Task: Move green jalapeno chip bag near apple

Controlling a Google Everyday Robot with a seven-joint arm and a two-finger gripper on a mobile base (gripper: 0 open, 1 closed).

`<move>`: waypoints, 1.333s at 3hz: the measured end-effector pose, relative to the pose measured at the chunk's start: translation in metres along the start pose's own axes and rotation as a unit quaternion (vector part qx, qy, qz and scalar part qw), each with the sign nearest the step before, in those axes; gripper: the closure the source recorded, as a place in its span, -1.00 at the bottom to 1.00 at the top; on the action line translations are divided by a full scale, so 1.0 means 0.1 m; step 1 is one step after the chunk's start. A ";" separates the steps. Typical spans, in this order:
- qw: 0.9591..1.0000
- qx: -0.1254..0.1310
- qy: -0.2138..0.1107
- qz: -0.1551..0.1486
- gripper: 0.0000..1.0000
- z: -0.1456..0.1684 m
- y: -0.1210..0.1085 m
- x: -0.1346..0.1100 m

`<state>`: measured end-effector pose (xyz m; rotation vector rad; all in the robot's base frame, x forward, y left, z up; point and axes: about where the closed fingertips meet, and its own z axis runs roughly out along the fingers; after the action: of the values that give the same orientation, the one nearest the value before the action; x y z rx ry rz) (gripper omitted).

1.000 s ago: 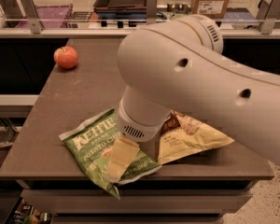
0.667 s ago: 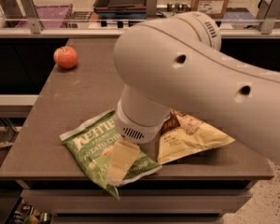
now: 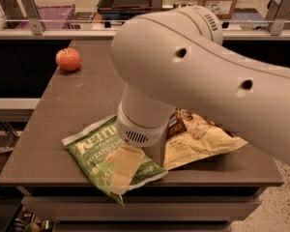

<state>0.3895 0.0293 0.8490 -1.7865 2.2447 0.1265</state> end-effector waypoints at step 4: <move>1.000 -0.004 0.025 0.004 -0.63 0.28 0.02 0.01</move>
Offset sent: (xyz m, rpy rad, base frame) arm 0.0029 0.0074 -0.0333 -0.0619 0.0351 -0.0111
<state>0.3916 0.0355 0.8214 -1.8049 2.2879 0.0924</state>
